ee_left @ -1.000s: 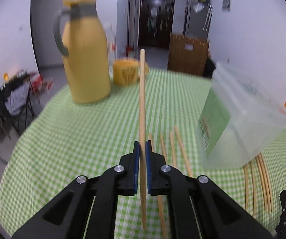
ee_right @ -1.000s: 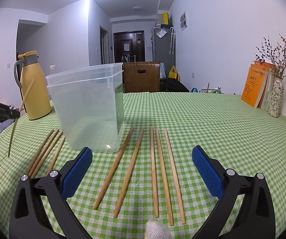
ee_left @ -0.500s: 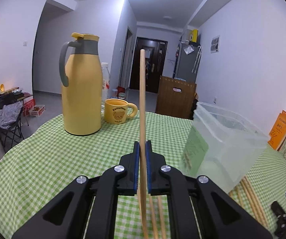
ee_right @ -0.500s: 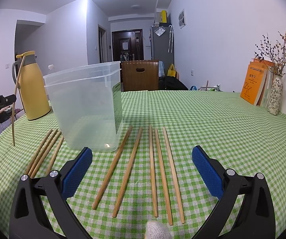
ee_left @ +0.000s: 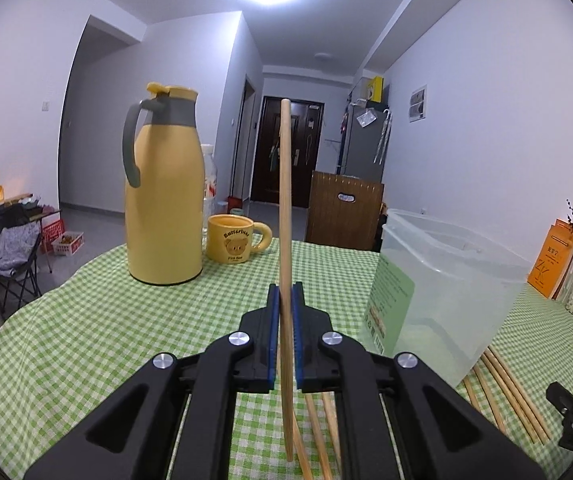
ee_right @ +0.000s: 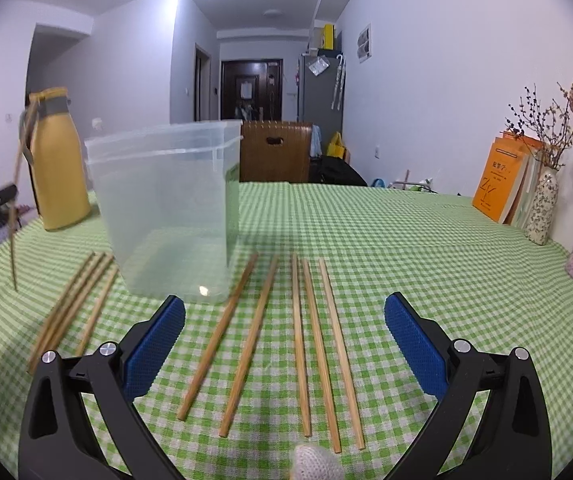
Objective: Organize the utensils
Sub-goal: 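Lift the chopstick upright off the table with the left gripper, then lower the right gripper onto another wooden chopstick and close it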
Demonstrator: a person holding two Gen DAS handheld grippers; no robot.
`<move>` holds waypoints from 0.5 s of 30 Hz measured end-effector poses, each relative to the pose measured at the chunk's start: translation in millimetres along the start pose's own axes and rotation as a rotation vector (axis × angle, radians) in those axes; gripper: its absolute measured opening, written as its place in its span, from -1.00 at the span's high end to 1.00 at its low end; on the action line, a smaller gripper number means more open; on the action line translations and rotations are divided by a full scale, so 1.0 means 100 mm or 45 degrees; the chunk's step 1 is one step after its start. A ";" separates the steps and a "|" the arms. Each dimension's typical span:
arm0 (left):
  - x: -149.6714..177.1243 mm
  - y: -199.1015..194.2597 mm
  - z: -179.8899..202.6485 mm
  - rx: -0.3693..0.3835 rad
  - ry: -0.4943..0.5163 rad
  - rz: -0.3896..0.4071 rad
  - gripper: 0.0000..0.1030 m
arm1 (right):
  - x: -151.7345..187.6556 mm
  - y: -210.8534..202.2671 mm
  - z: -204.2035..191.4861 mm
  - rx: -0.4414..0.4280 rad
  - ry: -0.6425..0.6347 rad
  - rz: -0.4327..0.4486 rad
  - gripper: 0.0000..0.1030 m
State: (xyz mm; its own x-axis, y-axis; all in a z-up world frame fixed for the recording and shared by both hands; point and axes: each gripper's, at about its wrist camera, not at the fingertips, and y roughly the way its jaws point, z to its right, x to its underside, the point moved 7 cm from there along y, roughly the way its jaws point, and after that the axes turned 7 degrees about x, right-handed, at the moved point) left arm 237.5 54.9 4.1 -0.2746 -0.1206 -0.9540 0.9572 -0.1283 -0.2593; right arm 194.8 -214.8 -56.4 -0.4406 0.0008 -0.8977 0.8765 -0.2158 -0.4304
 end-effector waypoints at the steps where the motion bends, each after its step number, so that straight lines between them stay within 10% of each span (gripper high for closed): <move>1: -0.01 -0.01 0.00 0.002 0.001 0.002 0.93 | 0.00 0.01 -0.01 -0.001 -0.014 -0.018 -0.88; 15: 0.00 -0.03 -0.01 -0.007 0.006 0.001 0.93 | -0.17 0.58 0.43 -0.014 -0.096 -0.408 -0.87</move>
State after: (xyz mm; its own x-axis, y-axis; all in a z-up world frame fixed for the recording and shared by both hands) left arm 234.8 55.9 4.9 -0.2732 -0.1158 -0.9550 0.9580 -0.1229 -0.2592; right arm 244.5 -269.7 -62.1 -0.7072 -0.0055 -0.7070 0.6927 -0.2059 -0.6912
